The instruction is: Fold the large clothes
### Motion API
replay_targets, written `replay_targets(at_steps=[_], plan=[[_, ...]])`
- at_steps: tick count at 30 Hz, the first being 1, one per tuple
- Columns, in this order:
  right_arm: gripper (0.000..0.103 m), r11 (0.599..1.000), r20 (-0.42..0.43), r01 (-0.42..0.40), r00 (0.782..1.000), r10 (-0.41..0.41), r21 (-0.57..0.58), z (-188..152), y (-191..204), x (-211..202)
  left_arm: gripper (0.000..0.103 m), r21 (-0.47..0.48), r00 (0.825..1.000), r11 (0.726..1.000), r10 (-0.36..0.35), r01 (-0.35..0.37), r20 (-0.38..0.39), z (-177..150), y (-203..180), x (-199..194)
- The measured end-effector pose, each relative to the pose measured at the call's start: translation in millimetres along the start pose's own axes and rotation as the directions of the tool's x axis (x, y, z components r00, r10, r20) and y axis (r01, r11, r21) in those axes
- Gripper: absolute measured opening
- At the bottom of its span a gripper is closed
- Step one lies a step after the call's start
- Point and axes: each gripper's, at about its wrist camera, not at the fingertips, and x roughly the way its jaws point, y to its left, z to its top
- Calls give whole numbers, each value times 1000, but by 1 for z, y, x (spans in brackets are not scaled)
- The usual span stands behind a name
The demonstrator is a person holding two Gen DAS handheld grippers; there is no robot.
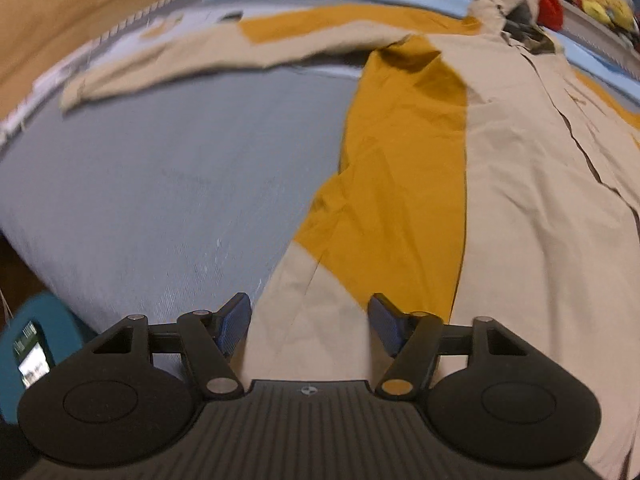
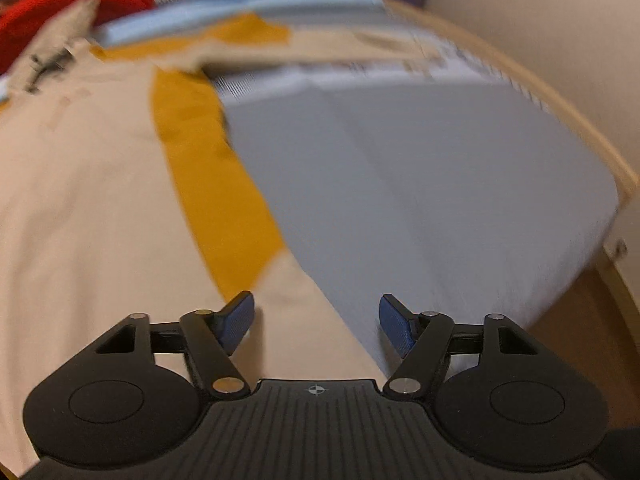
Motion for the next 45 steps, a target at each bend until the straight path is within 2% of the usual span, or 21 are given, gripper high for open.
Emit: replay_targets(at_steps=[1,2,3,4,5,7,11,15,17,19,22,24,25,26,27,30,33,37,39,41,45], plan=[[53,1000,-18,-11,1000,11,15,-4,-2,2,59,-15,1000,1000,-14,14,-7,0,3,1],[44,999,-23,-24,999,25,35,-4,-5,2,42,-15,1000,1000,-14,14,-2,-1,5,0],[38,999,-22,-29,999,30,45,-5,-5,2,18,-5,1000,1000,-11,11,3,-1,6,-2],[17,999,-23,-31,999,32,41,-6,-4,0,9,-2,1000,1000,-12,12,4,-1,7,-5],[7,998,-24,-37,999,38,43,-5,-3,-2,6,-7,1000,1000,-20,20,7,-2,5,-9],[2,996,-22,-60,998,62,68,-6,-5,-7,4,-11,999,1000,-25,25,23,-3,8,-19],[0,995,-40,-67,997,70,77,-3,-11,-16,4,23,999,1000,-4,3,36,-4,3,-39],[0,997,-47,-37,998,40,62,-3,-16,-31,9,61,998,996,69,-69,0,-6,-1,-40],[1,998,-45,-23,999,25,55,-3,-15,-35,10,84,992,989,116,-120,58,-6,-8,-49],[2,999,-1,7,1000,-7,53,-2,-12,-44,14,102,988,992,65,-80,143,-3,-17,-65],[10,1000,104,-5,995,2,31,-1,-3,-62,26,188,970,981,-93,50,227,-2,-41,-81],[28,998,141,-70,988,70,-5,0,8,-66,43,212,972,964,-189,158,137,-6,-56,-70],[46,995,138,-92,986,95,-27,-1,14,-65,43,197,976,960,-211,197,53,-8,-61,-57],[56,993,116,-107,987,111,-42,-2,18,-60,43,177,978,962,-206,208,-28,-11,-64,-44],[57,991,71,-122,990,125,-53,-5,22,-53,43,159,979,967,-188,200,-84,-14,-66,-35],[56,993,-37,-101,994,99,-54,-12,25,-36,45,179,985,968,-171,175,-36,-10,-74,-43],[56,995,-18,-95,995,95,-38,-7,23,-41,53,219,979,956,-205,198,10,-5,-83,-54],[56,994,14,-91,996,92,-59,-10,26,-49,57,193,981,962,-181,192,-74,-7,-87,-41],[56,993,66,-109,991,113,-51,-12,23,-55,57,189,983,965,-180,181,-21,-1,-89,-51],[56,991,169,-116,978,126,-70,-10,27,-71,58,212,979,961,-195,178,64,9,-95,-68],[57,979,387,-82,910,149,-186,-9,44,-111,61,201,938,961,-239,191,252,20,-101,-103]])
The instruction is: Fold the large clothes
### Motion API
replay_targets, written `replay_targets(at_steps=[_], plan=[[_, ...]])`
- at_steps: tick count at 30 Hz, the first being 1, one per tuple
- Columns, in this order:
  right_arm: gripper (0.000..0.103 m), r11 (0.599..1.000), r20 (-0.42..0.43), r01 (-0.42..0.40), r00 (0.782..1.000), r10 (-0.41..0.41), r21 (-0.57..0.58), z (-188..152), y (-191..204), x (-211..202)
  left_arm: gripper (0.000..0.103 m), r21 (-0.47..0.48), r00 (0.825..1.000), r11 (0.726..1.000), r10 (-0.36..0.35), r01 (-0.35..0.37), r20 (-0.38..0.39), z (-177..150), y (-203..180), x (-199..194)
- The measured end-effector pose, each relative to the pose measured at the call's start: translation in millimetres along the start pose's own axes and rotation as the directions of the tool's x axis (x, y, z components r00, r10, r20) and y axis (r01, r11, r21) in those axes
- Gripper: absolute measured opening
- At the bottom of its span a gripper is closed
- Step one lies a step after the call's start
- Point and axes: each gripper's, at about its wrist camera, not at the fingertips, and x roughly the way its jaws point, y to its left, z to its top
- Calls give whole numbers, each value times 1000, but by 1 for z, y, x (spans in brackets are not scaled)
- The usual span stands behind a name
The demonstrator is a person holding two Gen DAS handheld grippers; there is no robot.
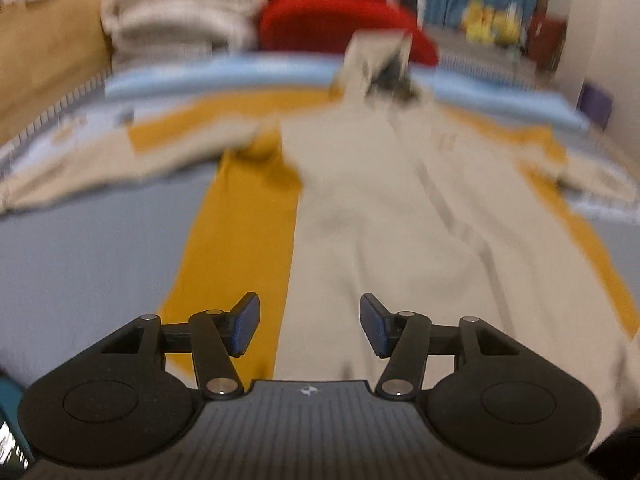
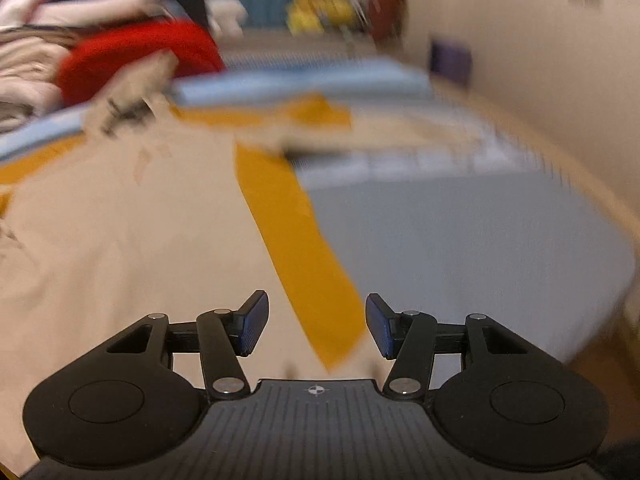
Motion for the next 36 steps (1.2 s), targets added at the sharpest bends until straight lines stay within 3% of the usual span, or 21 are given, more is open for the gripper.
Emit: replay_targets(at_steps=[4,7,12,18,21,24,27,30,33,36], plan=[[62,995,157,34,987,-19,-89,20,13,-23,69,-26,987,1000,-9,13,161,21,-13,-28],[62,996,216,26,976,-8,-82,42,18,-34,69,-26,975,1000,-11,17,220,25,-14,-49],[63,995,317,-32,946,61,-95,77,32,-54,69,-44,955,998,-27,42,296,78,-16,-64],[66,979,372,-153,908,193,-134,130,57,-56,69,-77,949,996,-28,55,314,173,0,-23],[70,965,387,-196,887,251,-177,152,75,-52,69,-70,940,997,51,-29,336,197,21,14],[72,948,410,-212,863,296,-237,167,100,-45,66,-108,953,991,112,-84,282,200,56,63],[72,930,373,-265,860,347,-254,183,119,-27,58,-166,970,977,165,-136,176,192,96,110],[72,914,333,-319,858,391,-252,199,142,-2,58,-253,977,951,200,-176,74,187,139,145],[72,900,283,-359,862,421,-248,202,164,27,58,-300,966,923,258,-242,16,177,183,165],[72,891,180,-396,882,436,-220,187,179,60,59,-393,948,866,311,-310,-62,164,231,180]])
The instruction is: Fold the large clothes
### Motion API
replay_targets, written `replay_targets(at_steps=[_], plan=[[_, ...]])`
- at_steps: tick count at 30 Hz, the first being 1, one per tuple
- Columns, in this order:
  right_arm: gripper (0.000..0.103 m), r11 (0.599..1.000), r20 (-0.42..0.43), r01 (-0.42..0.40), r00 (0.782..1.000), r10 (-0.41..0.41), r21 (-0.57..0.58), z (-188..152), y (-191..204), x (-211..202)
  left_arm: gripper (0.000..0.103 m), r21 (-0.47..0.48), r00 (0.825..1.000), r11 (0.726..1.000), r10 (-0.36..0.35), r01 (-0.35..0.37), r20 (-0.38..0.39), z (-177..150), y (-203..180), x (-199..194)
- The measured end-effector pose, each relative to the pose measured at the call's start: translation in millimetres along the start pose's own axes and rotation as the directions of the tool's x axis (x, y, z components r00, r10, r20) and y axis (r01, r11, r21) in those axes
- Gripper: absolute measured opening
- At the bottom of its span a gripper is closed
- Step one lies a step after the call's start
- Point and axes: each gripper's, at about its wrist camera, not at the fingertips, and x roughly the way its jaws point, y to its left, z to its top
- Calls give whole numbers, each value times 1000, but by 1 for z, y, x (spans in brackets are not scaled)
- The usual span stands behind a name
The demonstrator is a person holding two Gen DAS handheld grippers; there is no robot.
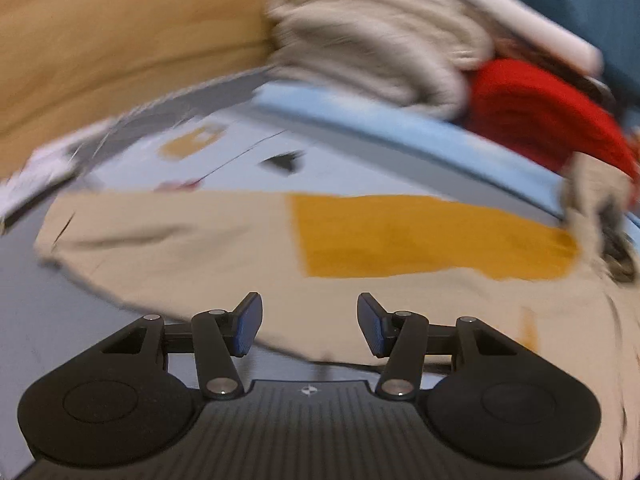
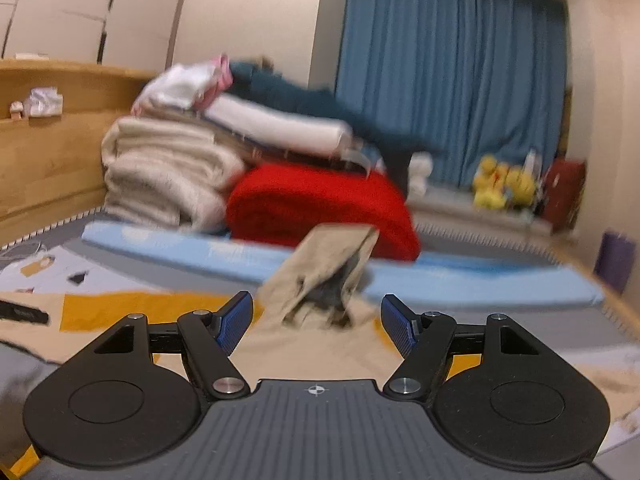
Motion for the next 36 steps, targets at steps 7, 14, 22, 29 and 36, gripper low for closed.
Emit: replay_targets(at_steps=[7,14,22,29,36], plan=[[70,999,-256,10,967,4,52,-26,7,64,70,-212,988,966,134,-146,-70,23,90,54],[70,994,-337,35,941,1,101,-46,-4,89,70,-405,976,889,176,-213,-128,22,144,76],[69,992,-388,45,921,4,118,-56,-12,106,70,-525,980,827,174,-198,-97,25,169,84],[69,992,-403,39,915,14,124,-58,-14,111,4,-519,974,827,218,-216,-59,28,166,82],[9,988,-408,16,912,47,151,-58,-20,111,0,-330,967,934,198,-136,162,70,90,33]])
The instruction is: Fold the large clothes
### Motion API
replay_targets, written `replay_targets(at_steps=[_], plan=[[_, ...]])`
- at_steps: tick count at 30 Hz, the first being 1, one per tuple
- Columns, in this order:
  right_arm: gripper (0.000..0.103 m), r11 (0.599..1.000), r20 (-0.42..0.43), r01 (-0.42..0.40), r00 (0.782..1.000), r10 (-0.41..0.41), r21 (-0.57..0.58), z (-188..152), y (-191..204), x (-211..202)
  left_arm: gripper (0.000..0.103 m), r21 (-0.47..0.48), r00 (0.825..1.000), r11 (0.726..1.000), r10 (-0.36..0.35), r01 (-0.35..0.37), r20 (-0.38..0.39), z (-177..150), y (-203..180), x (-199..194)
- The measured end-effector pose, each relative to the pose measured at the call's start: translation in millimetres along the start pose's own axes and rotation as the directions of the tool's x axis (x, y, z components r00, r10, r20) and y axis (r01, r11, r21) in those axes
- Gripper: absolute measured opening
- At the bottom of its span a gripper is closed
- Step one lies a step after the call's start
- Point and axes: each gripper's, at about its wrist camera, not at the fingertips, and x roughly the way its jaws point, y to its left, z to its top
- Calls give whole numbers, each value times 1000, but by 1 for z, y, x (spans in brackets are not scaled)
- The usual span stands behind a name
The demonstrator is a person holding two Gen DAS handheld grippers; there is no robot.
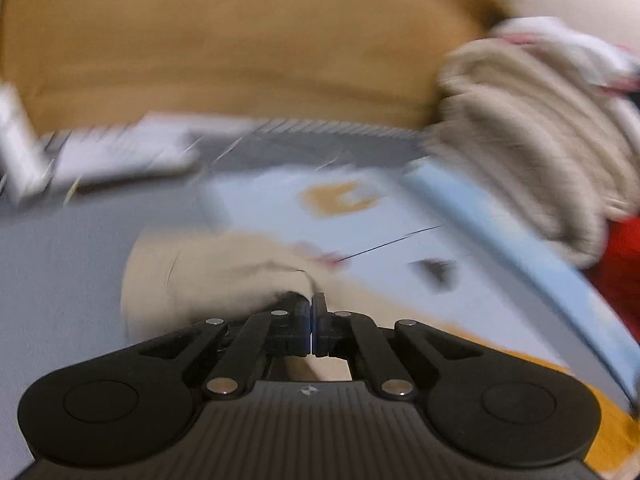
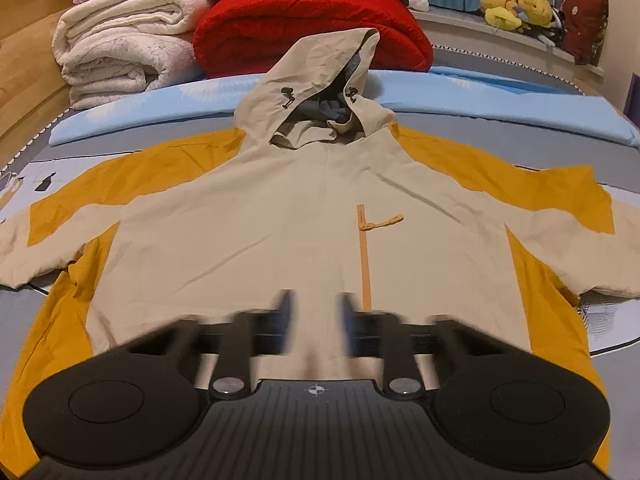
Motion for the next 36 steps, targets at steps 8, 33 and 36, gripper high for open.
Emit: replay_targets(at_steps=[8,33,36], plan=[[9,999,25,8,1000,-9,44,5,-14,-10,0,330,827,777,-561,536,-22,-52,-183,-148],[9,986,125,-35,992,14,164,15,-71,-33,29,545,867,678,-337,494,-367,-156,-243,-164],[9,994,119,-59,992,47,96,19,-55,-17,29,578,877,660,-360,480,-318,-143,-253,-156]])
